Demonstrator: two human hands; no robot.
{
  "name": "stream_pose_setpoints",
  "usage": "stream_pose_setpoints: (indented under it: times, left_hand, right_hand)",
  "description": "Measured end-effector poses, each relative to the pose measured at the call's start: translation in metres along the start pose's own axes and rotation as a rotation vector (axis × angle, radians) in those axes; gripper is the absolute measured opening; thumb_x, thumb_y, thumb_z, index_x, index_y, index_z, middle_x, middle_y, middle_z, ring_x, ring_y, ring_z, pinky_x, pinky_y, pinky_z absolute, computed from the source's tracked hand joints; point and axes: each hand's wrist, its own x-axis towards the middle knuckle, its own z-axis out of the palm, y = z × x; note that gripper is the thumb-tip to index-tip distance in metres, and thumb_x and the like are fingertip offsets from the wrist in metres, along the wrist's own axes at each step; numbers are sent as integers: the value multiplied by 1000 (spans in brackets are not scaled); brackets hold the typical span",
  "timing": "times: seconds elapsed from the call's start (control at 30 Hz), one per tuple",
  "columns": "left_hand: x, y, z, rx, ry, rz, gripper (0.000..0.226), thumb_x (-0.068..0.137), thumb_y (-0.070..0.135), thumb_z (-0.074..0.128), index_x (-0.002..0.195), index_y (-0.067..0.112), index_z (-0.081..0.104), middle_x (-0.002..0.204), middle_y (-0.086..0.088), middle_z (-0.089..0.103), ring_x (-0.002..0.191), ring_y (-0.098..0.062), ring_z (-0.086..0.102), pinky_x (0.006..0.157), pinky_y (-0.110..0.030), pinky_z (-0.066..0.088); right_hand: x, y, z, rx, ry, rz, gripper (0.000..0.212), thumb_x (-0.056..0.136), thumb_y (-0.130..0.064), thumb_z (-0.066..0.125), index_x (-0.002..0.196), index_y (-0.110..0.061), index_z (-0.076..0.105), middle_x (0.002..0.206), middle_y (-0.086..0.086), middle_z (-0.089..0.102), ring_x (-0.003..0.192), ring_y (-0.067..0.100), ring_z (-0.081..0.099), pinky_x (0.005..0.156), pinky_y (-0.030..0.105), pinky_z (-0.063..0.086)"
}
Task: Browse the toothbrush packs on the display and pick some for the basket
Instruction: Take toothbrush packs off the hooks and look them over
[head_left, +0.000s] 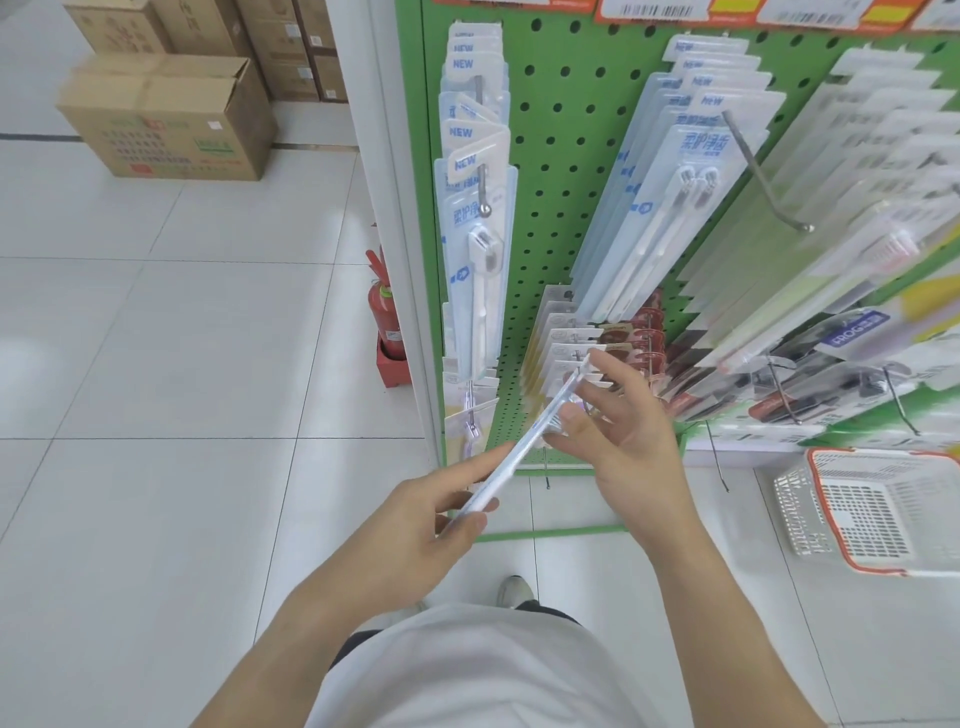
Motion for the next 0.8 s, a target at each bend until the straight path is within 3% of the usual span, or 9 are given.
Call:
stream_pose_setpoints:
  times: [0.1,0.17,0.23,0.33,0.43,0.5,0.6,0.8]
  left_hand:
    - [1,-3,3,34,24,34,67,101,4,53,143,55,45,130,20,59,118,-7,59,95,-27,52]
    - [2,-4,3,84,32,61,67,99,1,55,143,51,47,129,22,56,118,-9,56,94,-28,50]
    - [4,-5,2,110,29,75,68,96,-3,57,142,47,50,132,22,52,117,-9,54,93,-28,48]
    - [6,-8,0,142,15,91,68,92,1,65,139,48,53,132,20,48,114,-8,54,91,-22,46]
    - [6,-5,1,105,2,77,49,91,29,73,134,49,58,133,23,48,121,2,50,92,-7,37]
    - [5,0,4,27,23,48,37,91,40,66,128,47,62,124,29,56,111,5,56,86,-5,39]
    - [2,4,12,-53,69,3,39,97,26,65,122,54,57,99,33,66,85,-1,66,71,-8,44]
    - [4,3,16,-107,118,-10,68,96,12,66,138,57,36,90,13,74,86,-9,69,79,-11,46]
  right_hand:
    - [0,-2,1,-44,12,15,45,98,-15,62,138,-34,54,121,-1,67,104,0,69,85,43,62]
    - [-1,-4,1,-21,45,32,42,97,-26,63,138,-31,58,104,-9,70,97,7,70,82,43,63]
    - [-3,-5,0,2,67,38,49,89,-31,71,137,-27,60,104,-4,72,94,14,73,81,45,63]
    - [-4,-4,0,65,71,30,49,90,-4,73,134,-19,59,117,18,70,94,27,75,79,49,62]
    - [-4,-2,1,130,79,41,41,92,13,62,128,-6,61,105,16,75,87,27,75,71,44,62]
    - [-4,-3,1,119,89,38,32,93,13,59,120,-2,65,102,13,77,85,25,74,71,39,62]
    - [-3,-4,0,112,110,35,25,93,11,61,115,0,68,103,15,77,86,24,74,69,34,62]
    - [-4,-5,0,120,124,31,22,91,9,65,108,-5,70,100,10,76,85,22,74,66,33,60]
